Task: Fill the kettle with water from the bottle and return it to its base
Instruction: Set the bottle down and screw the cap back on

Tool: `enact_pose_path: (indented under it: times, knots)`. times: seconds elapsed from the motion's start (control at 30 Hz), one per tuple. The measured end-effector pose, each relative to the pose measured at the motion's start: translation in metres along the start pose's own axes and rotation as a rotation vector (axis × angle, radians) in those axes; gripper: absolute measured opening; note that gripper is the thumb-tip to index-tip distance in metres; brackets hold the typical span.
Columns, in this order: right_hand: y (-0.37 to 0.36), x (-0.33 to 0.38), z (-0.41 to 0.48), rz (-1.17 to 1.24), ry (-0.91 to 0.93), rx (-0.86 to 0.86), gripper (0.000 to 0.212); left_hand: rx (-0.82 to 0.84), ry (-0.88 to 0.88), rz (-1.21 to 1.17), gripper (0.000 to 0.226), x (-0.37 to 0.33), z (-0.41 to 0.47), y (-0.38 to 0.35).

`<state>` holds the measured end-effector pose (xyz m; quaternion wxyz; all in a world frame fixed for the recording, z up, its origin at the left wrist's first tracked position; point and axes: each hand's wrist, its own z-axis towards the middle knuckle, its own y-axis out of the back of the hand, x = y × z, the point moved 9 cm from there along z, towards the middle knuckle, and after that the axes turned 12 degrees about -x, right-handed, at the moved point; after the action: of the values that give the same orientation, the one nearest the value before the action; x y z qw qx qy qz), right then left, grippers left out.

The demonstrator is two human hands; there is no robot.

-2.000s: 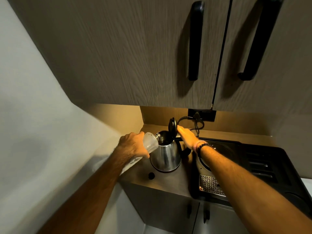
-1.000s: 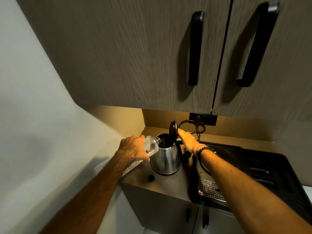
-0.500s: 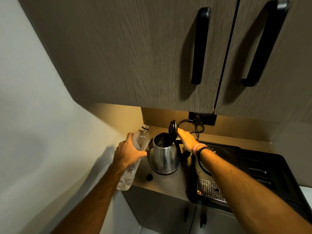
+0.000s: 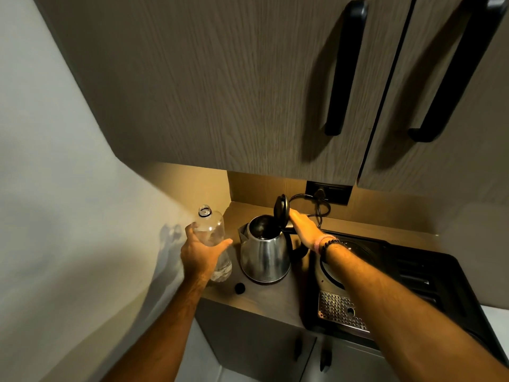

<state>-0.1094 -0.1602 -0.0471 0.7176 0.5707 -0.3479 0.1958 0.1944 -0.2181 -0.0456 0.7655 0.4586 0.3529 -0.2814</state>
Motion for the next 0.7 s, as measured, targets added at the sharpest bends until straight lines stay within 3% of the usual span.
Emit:
enact_pose_path:
  times: [0.13,0.2,0.27,0.33,0.4,0.5,0.7]
  knots:
    - [-0.001,-0.003,0.001,0.044,-0.03,0.002,0.066,0.021,0.039,-0.012,0.116,0.021,-0.02,-0.003]
    - [-0.001,-0.003,0.001,0.037,-0.03,0.001,0.065,-0.042,0.071,0.014,0.109,0.037,-0.041,0.006]
    - [-0.001,-0.002,0.001,0.039,-0.014,0.005,0.065,-0.015,0.004,0.017,0.079,0.047,-0.067,0.002]
    - [-0.001,0.001,0.0,0.058,-0.005,0.003,0.065,0.139,-0.103,0.085,0.042,0.047,-0.09,-0.018]
    - [-0.001,0.002,0.001,0.055,-0.007,0.0,0.067,0.346,-0.187,0.2,0.026,0.05,-0.107,-0.048]
    - [-0.001,0.001,0.001,0.047,-0.015,-0.006,0.065,0.53,-0.159,0.24,0.03,0.05,-0.117,-0.072]
    - [0.001,0.007,-0.001,0.047,0.015,-0.027,0.067,0.522,-0.127,0.286,0.027,0.047,-0.109,-0.076]
